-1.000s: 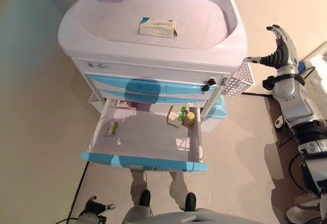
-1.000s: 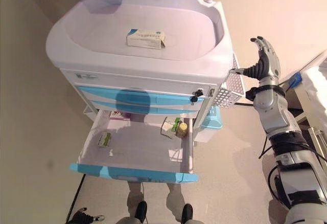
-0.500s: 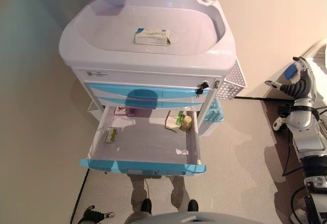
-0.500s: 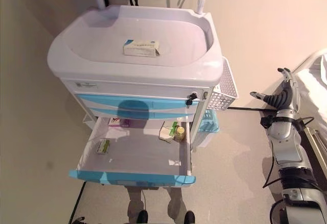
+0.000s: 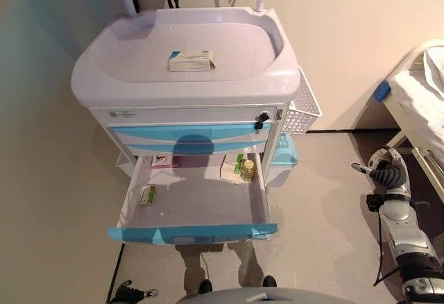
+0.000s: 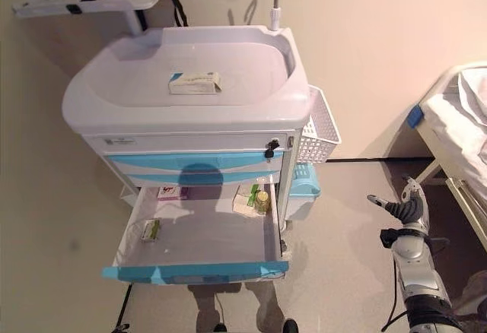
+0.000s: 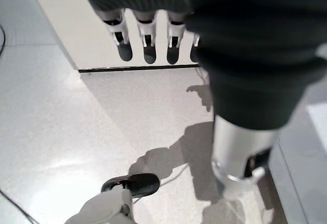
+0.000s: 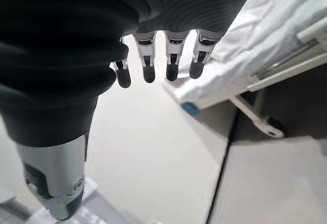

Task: Open the drawer and pick up the medicine

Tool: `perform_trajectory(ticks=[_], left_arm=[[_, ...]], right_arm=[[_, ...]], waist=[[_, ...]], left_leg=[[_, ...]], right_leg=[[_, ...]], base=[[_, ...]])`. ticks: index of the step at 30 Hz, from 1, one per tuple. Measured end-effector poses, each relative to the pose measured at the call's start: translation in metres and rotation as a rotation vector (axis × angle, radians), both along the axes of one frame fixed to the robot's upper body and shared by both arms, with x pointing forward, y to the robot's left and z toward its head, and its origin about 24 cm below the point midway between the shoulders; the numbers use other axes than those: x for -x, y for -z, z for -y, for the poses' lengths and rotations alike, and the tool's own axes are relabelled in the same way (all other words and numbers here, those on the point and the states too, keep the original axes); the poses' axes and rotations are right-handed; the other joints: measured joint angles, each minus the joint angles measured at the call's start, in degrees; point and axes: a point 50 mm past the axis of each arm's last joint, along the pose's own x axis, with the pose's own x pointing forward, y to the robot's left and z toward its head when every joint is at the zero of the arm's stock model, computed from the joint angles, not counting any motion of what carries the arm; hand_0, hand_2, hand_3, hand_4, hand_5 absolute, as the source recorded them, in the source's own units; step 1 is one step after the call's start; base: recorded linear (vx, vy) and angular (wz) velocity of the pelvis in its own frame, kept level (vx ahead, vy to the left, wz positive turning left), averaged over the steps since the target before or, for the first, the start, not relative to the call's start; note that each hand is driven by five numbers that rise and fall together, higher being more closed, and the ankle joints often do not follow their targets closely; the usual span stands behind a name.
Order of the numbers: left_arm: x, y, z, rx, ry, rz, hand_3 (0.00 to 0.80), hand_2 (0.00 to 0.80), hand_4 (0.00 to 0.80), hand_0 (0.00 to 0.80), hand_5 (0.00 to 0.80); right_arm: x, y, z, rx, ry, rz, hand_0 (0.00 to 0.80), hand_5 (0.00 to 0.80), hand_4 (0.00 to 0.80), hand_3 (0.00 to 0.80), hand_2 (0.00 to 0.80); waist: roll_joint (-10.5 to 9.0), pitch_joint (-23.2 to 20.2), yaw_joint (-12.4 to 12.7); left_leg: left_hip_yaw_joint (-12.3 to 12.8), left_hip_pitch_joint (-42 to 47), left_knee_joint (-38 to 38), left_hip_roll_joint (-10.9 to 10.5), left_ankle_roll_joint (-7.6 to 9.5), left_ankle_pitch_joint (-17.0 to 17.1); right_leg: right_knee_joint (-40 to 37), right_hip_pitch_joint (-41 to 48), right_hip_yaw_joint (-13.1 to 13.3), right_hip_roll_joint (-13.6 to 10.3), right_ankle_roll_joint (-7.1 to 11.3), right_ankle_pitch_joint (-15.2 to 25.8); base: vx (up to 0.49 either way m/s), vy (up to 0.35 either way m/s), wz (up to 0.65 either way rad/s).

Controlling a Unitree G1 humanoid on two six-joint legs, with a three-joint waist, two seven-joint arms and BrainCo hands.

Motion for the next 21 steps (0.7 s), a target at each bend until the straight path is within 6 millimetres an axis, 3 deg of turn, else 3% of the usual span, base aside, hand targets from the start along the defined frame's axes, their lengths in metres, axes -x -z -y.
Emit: perform_trajectory(ticks=[4,11,16,21], left_arm=[[-0.001,0.000,0.002,0.020,0.007,0.011,0.000,0.000,0.000,0.000,0.000],[-0.002,0.000,0.002,0.044,0.002,0.026,0.000,0.000,0.000,0.000,0.000],[-0.010,-0.001,0.005,0.062,0.025,0.042,0.000,0.000,0.000,0.000,0.000],[-0.018,-0.002,0.009,0.067,0.118,0.043,0.000,0.000,0.000,0.000,0.000]], right_arm=[[0.022,0.033,0.001,-0.108,0.045,-0.120,0.000,0.000,0.000,0.000,0.000],[0.081,0.097,-0.011,-0.370,0.193,-0.325,0.000,0.000,0.000,0.000,0.000],[0.112,0.117,-0.008,-0.418,0.280,-0.446,0.000,0.000,0.000,0.000,0.000],[0.122,0.123,-0.007,-0.434,0.298,-0.494,0.000,0.000,0.000,0.000,0.000]], waist=[[0.65,-0.04,-0.15],[2.23,-0.01,-1.28],[2.57,0.10,-1.57],[2.70,0.24,-1.55]], left_leg=[[0.37,0.00,-0.01,0.04,0.28,-0.22],[1.36,0.12,0.00,0.20,0.02,-0.38],[1.61,0.17,0.00,0.21,0.24,-0.54],[2.24,0.04,-0.01,0.28,0.24,-0.80]], right_leg=[[0.00,-0.09,0.22,0.04,-0.06,0.09],[0.00,-0.45,1.22,0.23,-0.13,0.21],[-0.01,-0.66,1.43,0.24,-0.14,0.22],[-0.01,-1.13,2.08,0.25,-0.20,0.39]], base=[[-0.027,-0.006,-0.07],[-0.006,-0.009,-0.08],[0.000,0.000,0.00],[-0.013,-0.002,-0.07]])
